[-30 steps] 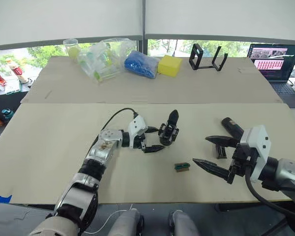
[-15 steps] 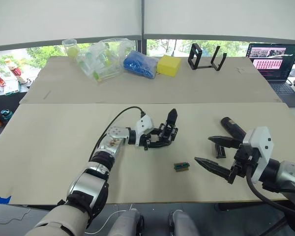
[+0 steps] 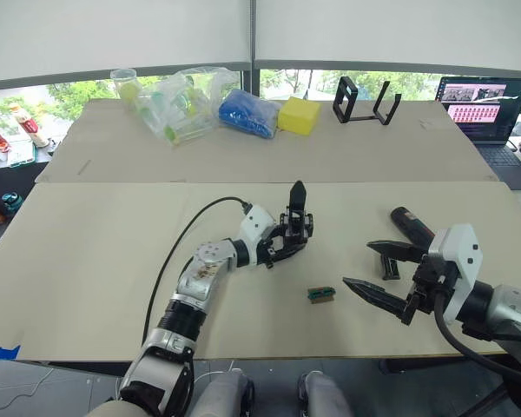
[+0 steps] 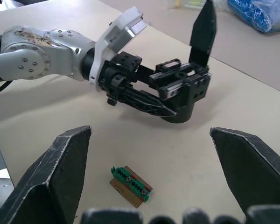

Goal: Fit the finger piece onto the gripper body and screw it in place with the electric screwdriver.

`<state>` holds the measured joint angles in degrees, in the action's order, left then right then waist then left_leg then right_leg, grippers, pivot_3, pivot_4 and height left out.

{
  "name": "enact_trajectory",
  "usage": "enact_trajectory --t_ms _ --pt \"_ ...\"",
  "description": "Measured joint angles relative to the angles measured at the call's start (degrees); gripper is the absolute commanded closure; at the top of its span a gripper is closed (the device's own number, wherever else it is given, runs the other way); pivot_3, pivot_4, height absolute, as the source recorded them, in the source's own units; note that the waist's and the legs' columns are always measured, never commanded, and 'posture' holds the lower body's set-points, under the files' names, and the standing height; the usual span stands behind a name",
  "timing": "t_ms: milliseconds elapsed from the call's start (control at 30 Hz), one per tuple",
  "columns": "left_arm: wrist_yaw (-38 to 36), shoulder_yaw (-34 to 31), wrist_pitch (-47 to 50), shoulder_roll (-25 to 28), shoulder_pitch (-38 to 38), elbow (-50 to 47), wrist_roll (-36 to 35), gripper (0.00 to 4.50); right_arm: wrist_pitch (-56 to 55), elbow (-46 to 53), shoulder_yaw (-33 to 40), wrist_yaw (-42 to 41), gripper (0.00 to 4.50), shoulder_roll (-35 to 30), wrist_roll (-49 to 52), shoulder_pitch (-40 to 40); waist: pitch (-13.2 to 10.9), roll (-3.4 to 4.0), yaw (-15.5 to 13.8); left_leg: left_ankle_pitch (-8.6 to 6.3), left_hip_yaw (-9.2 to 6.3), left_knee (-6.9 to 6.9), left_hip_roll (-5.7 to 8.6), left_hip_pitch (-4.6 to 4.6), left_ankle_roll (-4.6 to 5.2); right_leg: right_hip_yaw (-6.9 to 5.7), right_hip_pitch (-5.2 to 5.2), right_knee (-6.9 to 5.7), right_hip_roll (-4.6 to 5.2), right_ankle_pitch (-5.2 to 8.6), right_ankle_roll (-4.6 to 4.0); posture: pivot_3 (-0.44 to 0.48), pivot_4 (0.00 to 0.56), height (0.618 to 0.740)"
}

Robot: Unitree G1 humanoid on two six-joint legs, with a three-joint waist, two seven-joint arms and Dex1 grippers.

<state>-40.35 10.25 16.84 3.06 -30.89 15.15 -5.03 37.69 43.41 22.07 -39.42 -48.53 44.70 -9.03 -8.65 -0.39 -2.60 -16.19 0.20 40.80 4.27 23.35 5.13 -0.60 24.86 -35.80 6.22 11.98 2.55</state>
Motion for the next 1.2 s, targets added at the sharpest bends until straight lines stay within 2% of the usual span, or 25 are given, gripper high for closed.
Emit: enact_trajectory --t_ms 233,333,400,533,700,900,1033,1133,1200 --pt "7.46 2.61 2.4 -3.72 1.56 -0.78 1.63 2.2 -0.19 -0.08 -1.2 0.02 0.0 0.74 -0.93 0.33 0.0 0.0 -0.18 0.02 0.0 0.0 0.0 -0.03 -0.04 -0.03 -0.01 0.0 0.0 0.0 0.0 0.0 0.15 0.74" --pt "7.52 3.98 1.69 -3.21 1.78 -0.8 2.43 0.69 -0.23 -0.11 -1.4 0.06 0.0 0.81 -1.22 0.94 0.0 0.0 -0.2 0.02 0.01 0.0 0.0 -0.04 -0.04 -0.03 -0.02 0.01 0.0 0.0 0.0 0.0 0.15 0.74" --pt "5.94 5.03 0.73 -1.72 2.42 -0.79 2.61 0.03 -0.25 -0.11 -1.4 0.06 0.0 0.86 -1.33 0.96 0.0 0.0 -0.12 0.02 0.01 -0.02 0.0 -0.05 -0.04 -0.03 -0.01 0.01 0.0 0.0 0.0 0.0 0.15 0.74" --pt "1.51 5.34 -1.42 2.83 1.79 0.49 2.52 0.03 -0.31 -0.16 -1.3 -0.02 0.0 0.87 -1.82 0.7 0.01 0.01 0.03 0.04 0.0 -0.02 -0.01 -0.07 -0.08 -0.03 -0.01 -0.02 0.0 0.0 -0.01 0.0 0.15 0.74" --pt "-8.62 4.4 -9.42 7.46 -2.99 9.41 0.44 0.03 -0.84 -0.9 -0.53 -0.46 0.0 0.88 -2.95 -0.88 0.02 0.03 -0.04 0.05 0.01 -0.01 0.0 -0.06 -0.08 -0.1 -0.01 0.0 0.0 0.0 -0.01 0.0 0.15 0.74" --pt "-16.25 3.33 -18.15 6.24 -10.71 23.74 0.15 0.03 -1.0 -1.25 1.16 -0.7 0.0 0.89 -3.01 -1.74 0.01 0.02 -0.2 0.03 0.01 0.0 0.02 -0.05 -0.05 -0.13 -0.04 0.02 0.0 0.0 -0.01 0.0 0.15 0.74" --pt "-19.0 3.07 -23.72 3.3 -14.73 31.81 0.4 0.03 -1.0 -1.2 1.25 -0.54 0.0 0.96 -3.04 -2.57 0.01 0.01 -0.12 0.02 0.03 0.0 0.02 -0.05 -0.03 -0.12 -0.05 0.02 0.0 0.0 0.0 0.0 0.15 0.74" --pt "-19.02 2.85 -27.54 2.28 -16.65 36.64 0.88 0.88 -1.0 -1.14 1.27 -0.36 0.0 0.99 -3.05 -2.71 0.0 0.0 -0.01 0.02 0.03 0.0 0.02 -0.05 -0.02 -0.12 -0.04 0.01 0.0 0.0 0.0 0.0 0.15 0.74" --pt "-19.38 2.52 -29.69 2.14 -16.97 38.41 0.98 1.84 -1.0 -1.11 1.29 -0.26 0.0 1.01 -3.05 -2.94 0.0 0.0 0.01 0.01 0.02 -0.01 0.02 -0.05 -0.01 -0.12 -0.04 0.01 0.0 0.0 0.0 0.0 0.15 0.74"
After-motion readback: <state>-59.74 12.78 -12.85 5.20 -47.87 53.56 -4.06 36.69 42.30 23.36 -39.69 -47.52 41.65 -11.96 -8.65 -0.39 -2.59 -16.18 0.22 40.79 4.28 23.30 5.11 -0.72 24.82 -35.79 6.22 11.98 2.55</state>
